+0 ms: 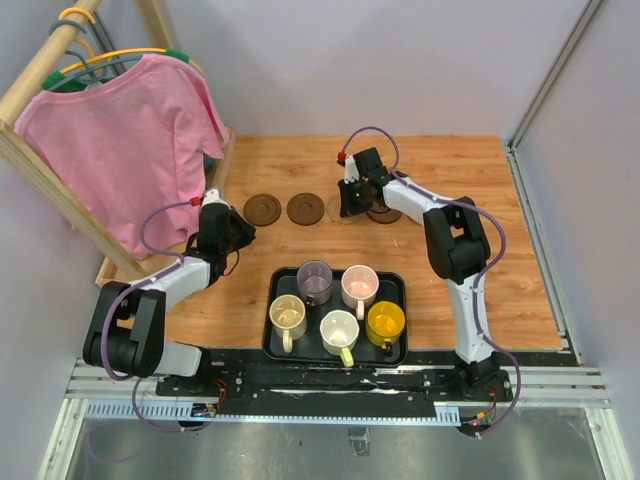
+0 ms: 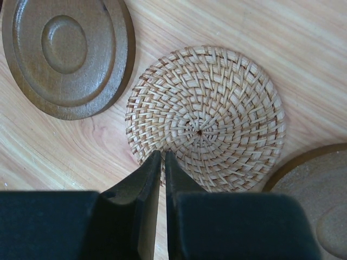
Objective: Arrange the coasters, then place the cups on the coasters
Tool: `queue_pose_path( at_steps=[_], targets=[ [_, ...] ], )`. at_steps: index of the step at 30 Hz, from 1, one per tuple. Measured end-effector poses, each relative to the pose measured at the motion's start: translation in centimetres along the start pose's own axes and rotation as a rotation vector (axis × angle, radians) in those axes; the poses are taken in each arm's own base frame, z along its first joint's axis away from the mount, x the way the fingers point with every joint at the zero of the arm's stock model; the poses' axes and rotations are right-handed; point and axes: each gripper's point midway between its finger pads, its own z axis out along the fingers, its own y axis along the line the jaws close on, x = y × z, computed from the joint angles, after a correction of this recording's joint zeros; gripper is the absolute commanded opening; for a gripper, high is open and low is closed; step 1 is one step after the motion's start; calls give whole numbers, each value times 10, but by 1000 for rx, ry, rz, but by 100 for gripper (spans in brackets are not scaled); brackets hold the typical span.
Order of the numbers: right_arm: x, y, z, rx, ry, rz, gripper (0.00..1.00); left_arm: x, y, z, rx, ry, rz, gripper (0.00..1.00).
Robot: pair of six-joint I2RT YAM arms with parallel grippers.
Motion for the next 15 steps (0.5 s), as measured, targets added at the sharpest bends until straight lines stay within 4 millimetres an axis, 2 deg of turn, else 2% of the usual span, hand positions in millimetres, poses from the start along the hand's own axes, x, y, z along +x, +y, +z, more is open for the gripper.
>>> queue_pose_path(
  at_steps=[10,15],
  targets=[
    [-3,1,2,-6,-5,-2,9,11,3,4,3,40,10,7],
    [4,1,-10,10,5,0,10,17,4,7,9,59,32,7]
  ],
)
